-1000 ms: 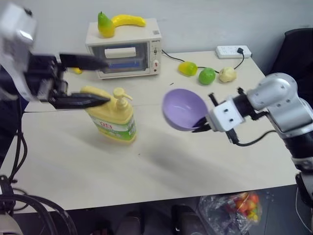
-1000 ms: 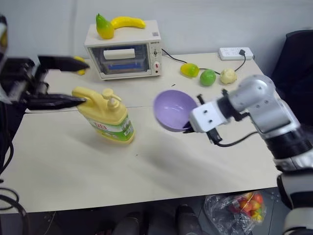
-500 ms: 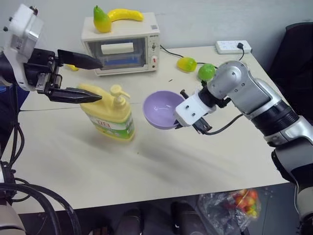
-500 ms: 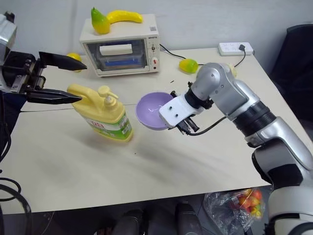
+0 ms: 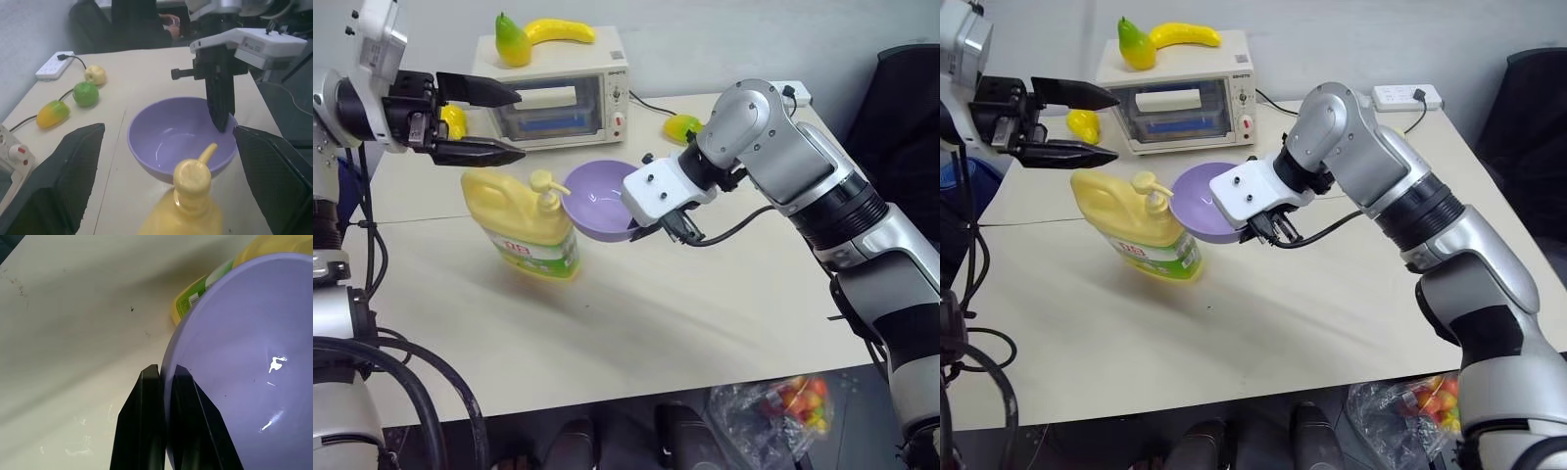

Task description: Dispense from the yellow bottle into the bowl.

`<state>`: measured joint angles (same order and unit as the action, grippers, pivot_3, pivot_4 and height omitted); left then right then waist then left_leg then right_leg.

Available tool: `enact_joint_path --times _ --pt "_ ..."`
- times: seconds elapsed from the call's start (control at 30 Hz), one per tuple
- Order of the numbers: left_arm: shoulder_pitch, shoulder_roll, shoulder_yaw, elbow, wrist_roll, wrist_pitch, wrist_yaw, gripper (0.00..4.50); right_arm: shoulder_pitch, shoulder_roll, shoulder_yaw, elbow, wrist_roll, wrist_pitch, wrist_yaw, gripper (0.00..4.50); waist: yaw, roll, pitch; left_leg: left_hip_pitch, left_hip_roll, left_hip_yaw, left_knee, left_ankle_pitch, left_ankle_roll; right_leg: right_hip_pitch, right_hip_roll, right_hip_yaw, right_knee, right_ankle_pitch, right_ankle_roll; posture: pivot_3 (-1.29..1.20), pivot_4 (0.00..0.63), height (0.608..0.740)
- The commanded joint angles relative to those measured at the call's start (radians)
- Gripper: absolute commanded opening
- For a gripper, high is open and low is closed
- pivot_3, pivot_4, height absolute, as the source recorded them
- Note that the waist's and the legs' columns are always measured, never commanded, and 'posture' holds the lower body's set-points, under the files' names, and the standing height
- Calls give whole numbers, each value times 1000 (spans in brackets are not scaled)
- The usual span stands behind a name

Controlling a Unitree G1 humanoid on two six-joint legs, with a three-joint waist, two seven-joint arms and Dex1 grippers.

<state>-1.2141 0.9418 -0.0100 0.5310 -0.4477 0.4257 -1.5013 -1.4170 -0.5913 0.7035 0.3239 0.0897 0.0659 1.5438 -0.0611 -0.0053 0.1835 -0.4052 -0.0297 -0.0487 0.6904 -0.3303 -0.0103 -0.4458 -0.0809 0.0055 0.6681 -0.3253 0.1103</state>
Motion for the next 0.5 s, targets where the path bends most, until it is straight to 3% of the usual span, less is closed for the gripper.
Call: enact_joint_path --times 0.03,0.4,0.5 --pt "-31 19 13 8 -14 20 -103 3368 -37 -8 -32 -12 10 19 71 0 -1 0 0 0 0 0 0 0 0 0 0 0 1 0 0 0 150 740" --pt "-18 15 -61 5 -40 -24 -113 26 -58 -19 -48 -114 113 174 71 0 2 0 0 0 0 0 1 0 0 0 -1 0 2 0 0 0 150 740" --pt "-18 7 -72 1 -35 -36 -113 26 -63 -25 -51 -134 125 195 71 0 2 0 0 0 0 0 1 0 0 0 -1 0 2 0 0 0 150 740"
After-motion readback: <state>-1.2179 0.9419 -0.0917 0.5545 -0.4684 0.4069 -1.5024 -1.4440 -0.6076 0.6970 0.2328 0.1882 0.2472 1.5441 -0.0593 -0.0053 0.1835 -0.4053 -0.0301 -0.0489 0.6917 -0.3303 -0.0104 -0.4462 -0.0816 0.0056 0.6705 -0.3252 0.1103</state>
